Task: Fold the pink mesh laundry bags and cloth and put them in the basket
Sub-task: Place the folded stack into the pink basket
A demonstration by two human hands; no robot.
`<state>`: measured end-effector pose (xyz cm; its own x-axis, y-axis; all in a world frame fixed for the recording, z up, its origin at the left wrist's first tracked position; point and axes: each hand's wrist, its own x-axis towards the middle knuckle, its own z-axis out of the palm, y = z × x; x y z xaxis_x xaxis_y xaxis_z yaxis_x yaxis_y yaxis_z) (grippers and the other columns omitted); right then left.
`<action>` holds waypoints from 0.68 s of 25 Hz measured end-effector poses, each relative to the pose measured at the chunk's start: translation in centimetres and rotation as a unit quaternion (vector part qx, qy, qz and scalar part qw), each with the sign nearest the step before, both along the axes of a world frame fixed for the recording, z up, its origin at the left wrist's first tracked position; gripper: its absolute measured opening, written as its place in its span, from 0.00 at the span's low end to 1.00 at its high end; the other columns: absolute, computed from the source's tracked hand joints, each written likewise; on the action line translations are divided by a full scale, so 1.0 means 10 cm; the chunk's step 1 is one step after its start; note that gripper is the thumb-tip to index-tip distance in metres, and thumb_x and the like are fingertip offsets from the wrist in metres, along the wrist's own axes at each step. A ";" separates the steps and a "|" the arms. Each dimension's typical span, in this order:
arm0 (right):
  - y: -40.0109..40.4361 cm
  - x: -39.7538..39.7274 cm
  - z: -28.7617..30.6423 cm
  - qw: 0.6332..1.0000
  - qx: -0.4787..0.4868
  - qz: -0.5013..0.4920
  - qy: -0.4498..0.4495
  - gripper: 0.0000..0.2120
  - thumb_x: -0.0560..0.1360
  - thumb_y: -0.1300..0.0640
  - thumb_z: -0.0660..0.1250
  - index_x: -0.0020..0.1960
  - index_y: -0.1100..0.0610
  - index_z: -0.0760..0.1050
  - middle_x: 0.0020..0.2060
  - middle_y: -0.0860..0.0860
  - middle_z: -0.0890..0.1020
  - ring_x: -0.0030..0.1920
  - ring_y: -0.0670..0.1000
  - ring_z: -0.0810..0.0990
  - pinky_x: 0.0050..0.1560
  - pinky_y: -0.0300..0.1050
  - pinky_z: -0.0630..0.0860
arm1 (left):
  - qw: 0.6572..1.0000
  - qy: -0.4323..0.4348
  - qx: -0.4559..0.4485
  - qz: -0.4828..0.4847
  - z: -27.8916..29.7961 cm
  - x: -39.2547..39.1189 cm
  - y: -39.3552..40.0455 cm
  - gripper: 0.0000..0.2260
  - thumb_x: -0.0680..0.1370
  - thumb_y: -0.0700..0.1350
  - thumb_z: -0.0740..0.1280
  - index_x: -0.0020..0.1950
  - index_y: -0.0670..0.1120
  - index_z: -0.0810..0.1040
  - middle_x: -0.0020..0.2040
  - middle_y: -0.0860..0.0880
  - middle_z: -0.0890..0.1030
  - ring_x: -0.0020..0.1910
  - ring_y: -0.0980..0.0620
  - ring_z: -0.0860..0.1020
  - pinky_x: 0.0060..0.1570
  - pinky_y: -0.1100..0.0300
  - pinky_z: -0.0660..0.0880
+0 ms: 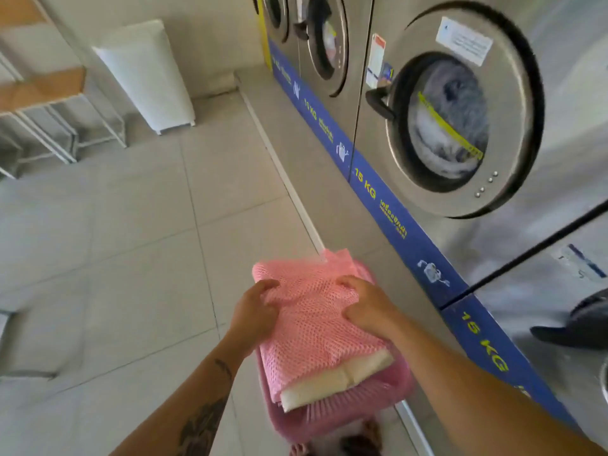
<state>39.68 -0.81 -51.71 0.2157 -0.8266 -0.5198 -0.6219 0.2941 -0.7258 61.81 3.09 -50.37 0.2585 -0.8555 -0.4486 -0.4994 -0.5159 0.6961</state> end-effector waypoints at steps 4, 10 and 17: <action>-0.07 -0.04 -0.86 0.995 0.098 -0.017 0.003 0.37 0.70 0.74 0.61 0.74 0.47 0.66 0.76 0.52 0.63 0.51 0.53 0.83 0.30 0.39 0.74 | 0.996 -0.023 0.071 -0.039 -0.93 -0.04 -0.14 0.20 0.79 0.37 0.59 0.68 0.54 0.71 0.63 0.51 0.73 0.44 0.55 0.77 0.39 0.66 0.79; -0.27 -0.12 -2.55 0.991 0.131 -0.008 0.039 0.37 0.71 0.72 0.64 0.74 0.46 0.63 0.75 0.49 0.66 0.38 0.49 0.83 0.27 0.38 0.74 | 0.991 -0.009 0.121 -0.063 -2.51 -0.23 -0.37 0.27 0.77 0.32 0.61 0.73 0.51 0.66 0.69 0.47 0.72 0.37 0.53 0.80 0.23 0.70 0.72; -0.36 -0.12 -3.55 0.978 0.121 0.098 0.141 0.37 0.76 0.54 0.66 0.78 0.44 0.49 0.75 0.60 0.63 0.55 0.57 0.82 0.43 0.48 0.84 | 0.986 -0.064 0.137 -0.071 -3.35 -0.15 -0.47 0.26 0.75 0.38 0.64 0.71 0.53 0.69 0.72 0.47 0.71 0.57 0.49 0.79 0.42 0.66 0.77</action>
<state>38.44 -4.36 -87.22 0.1777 -0.6291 -0.7567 -0.8490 0.2908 -0.4411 60.29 -1.58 -83.83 0.2141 -0.7389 -0.6390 -0.6542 -0.5942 0.4679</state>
